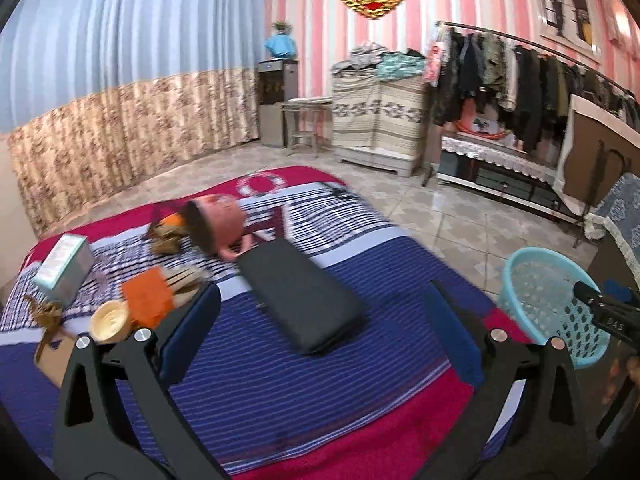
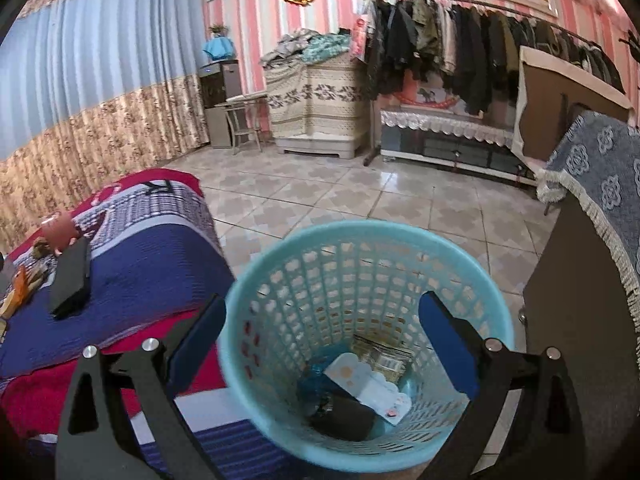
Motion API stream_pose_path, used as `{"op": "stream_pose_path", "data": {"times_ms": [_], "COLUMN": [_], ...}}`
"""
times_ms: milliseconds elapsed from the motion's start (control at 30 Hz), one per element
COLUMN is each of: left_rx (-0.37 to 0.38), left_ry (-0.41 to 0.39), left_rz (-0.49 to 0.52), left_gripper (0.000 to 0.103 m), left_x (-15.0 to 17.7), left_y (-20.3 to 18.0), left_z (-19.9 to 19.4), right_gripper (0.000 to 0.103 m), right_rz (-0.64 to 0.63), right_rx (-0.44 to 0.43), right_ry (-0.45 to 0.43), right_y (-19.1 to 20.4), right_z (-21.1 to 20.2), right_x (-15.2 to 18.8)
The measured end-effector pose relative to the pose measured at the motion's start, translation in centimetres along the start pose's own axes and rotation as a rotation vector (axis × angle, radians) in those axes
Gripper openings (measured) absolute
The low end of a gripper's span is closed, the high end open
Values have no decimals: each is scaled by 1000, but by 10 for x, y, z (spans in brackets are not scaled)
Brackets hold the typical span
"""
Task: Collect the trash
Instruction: 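Move both open tools back over the bed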
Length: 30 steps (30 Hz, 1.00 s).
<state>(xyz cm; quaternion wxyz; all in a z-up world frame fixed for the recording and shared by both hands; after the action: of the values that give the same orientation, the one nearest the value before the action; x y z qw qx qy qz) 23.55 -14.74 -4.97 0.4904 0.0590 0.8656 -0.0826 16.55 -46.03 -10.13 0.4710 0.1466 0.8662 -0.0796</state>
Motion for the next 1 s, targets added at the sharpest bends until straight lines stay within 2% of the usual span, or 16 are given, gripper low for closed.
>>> {"op": "stream_pose_path", "data": {"times_ms": [467, 867, 1000], "left_rx": [-183, -310, -302], "left_ry": [-5, 38, 74], "left_rz": [-124, -209, -236], "left_gripper": [97, 97, 97], "left_x": [11, 35, 42], "left_y": [141, 240, 262], "left_z": [-28, -34, -23], "right_gripper": [96, 96, 96], "right_rz": [-131, -248, -295], "right_rx": [-117, -263, -304], "right_ry": [-83, -34, -21], "right_y": [96, 206, 242], "right_z": [-25, -7, -1], "right_x": [-12, -11, -11]}}
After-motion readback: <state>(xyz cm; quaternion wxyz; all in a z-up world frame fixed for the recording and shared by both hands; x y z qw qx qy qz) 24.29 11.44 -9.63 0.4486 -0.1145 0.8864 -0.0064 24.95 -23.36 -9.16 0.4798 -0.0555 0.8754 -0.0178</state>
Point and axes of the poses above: each gripper's, at about its wrist camera, not at the fingertips, and z roughly the way its jaws point, y to its left, x to its underside, the point moved 5 cm from there along z, roughly the way its jaws point, and after that the axes turned 5 degrees about -z, right-handed, at the moved point
